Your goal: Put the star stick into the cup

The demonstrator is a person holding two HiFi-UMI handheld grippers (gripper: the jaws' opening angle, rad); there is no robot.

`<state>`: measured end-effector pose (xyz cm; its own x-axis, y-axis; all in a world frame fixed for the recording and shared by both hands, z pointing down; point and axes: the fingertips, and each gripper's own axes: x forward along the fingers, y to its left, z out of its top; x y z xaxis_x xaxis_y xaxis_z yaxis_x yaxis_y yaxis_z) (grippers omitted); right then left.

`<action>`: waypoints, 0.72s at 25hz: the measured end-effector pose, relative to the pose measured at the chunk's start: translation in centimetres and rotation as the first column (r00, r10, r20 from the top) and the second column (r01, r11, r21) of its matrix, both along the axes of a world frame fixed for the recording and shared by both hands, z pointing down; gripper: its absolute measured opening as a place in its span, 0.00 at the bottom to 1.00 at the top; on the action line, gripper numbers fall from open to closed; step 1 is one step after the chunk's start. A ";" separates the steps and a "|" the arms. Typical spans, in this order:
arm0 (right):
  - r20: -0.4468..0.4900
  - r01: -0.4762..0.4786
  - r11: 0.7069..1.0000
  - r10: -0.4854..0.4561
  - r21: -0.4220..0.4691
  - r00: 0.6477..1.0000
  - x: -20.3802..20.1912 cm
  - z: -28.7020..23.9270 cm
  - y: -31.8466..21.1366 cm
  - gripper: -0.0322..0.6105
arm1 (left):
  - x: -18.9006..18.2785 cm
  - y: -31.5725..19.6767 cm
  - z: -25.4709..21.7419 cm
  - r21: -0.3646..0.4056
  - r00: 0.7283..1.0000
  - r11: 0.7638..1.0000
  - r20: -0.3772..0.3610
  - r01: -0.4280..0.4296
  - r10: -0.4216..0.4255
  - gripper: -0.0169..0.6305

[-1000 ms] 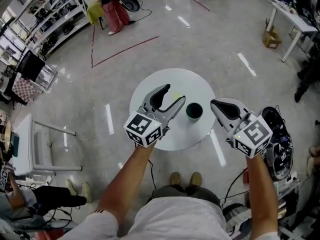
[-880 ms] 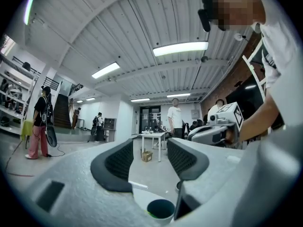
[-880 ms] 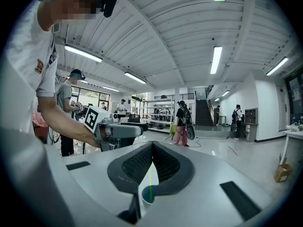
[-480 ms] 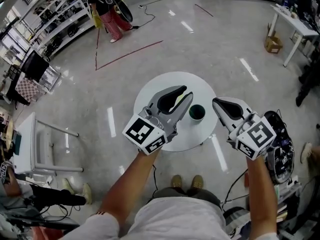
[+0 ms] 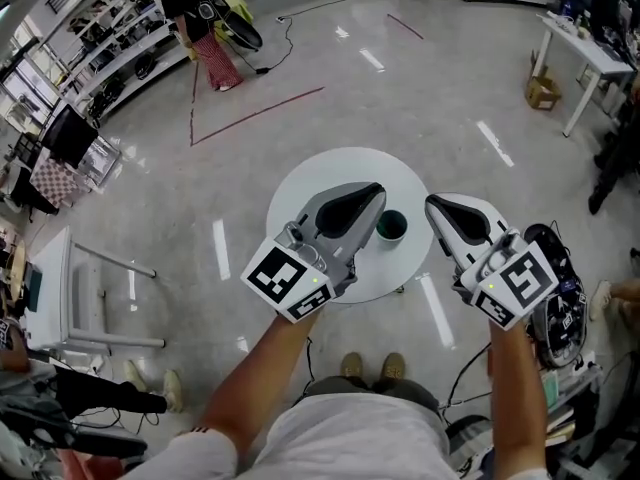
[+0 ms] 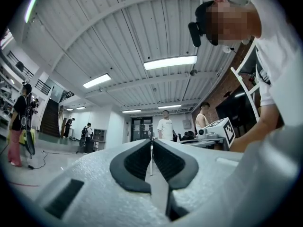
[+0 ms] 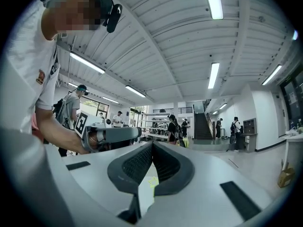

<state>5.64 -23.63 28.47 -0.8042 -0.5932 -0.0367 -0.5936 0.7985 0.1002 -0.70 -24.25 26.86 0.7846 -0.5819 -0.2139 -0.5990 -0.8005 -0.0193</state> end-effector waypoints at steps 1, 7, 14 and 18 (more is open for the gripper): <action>0.007 -0.001 1.000 0.001 0.006 1.000 0.1 -0.3 0.2 0.07 | 0.0 0.2 -0.1 0.002 1.000 1.000 -0.004 0.000 0.000 0.07; 0.042 -0.009 0.999 0.008 0.033 0.999 0.5 -1.9 1.4 0.07 | 0.2 1.2 -1.1 0.014 1.000 1.000 -0.026 -0.004 0.004 0.05; 0.062 -0.017 0.998 0.014 0.055 0.998 1.2 -2.6 2.7 0.07 | 0.7 2.2 -1.4 0.021 0.999 1.000 -0.045 -0.009 0.010 0.05; 0.063 -0.018 0.998 0.015 0.056 0.998 1.3 -2.5 3.1 0.07 | 0.9 2.8 -1.6 0.028 0.999 0.999 -0.047 -0.016 0.017 0.05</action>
<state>6.98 -20.54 25.94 -0.7893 -0.6020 -0.1206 -0.6133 0.7825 0.1074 0.17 -21.48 25.24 0.7826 -0.5625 -0.2666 -0.5866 -0.8098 -0.0133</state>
